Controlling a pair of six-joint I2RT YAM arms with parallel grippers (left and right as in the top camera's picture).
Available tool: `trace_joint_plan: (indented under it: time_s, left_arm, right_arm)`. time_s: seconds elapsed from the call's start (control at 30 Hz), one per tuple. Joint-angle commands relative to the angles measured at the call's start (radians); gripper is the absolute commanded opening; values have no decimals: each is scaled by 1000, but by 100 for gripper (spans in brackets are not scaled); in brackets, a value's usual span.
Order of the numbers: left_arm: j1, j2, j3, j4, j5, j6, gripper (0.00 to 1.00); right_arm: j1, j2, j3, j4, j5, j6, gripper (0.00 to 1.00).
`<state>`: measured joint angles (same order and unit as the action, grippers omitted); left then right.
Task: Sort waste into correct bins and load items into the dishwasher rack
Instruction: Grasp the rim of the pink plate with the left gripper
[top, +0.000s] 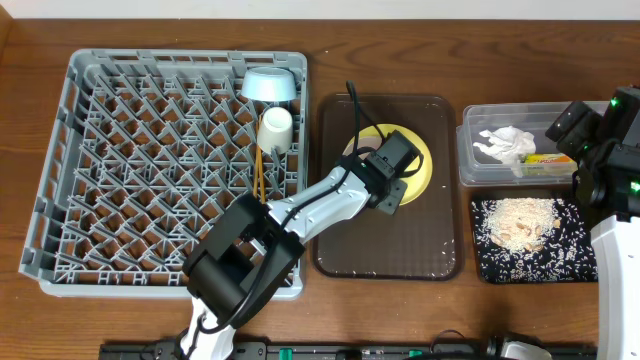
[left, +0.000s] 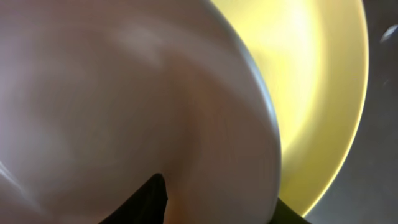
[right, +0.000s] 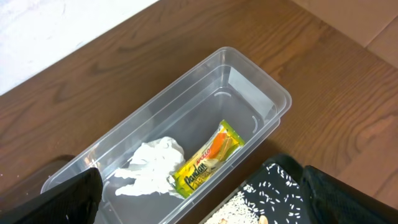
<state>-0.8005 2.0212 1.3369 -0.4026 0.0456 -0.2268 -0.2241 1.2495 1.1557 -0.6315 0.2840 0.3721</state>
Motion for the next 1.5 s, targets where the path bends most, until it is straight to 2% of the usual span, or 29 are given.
trace_joint_plan:
  time_s: [0.0,0.27,0.73,0.77,0.83,1.27,1.47]
  left_arm:
    - [2,-75,0,-43,-9,20,41]
    - [2,-206,0,-17,-10,20,42]
    - [2,-131,0,53,-10,20,42]
    - [2,-119,0,60,-9,20,40]
    - [2,-93,0,77,-8,18,27]
    - [-10,-15,0,98,-10,5,27]
    - [-10,-14,0,98,-13,5,19]
  right_arm:
    - [-5,-6,7,-1,3,-3,99]
    - [-5,-6,7,-1,3,-3,99]
    - [-5,-6,7,-1,3,-3,99]
    - [-5,-6,7,-1,3,-3,99]
    - [-5,-6,7,-1,3,-3,99]
    - [-5,-6,7,-1,3,-3,99]
    - [-5,-6,7,-1,3,-3,99]
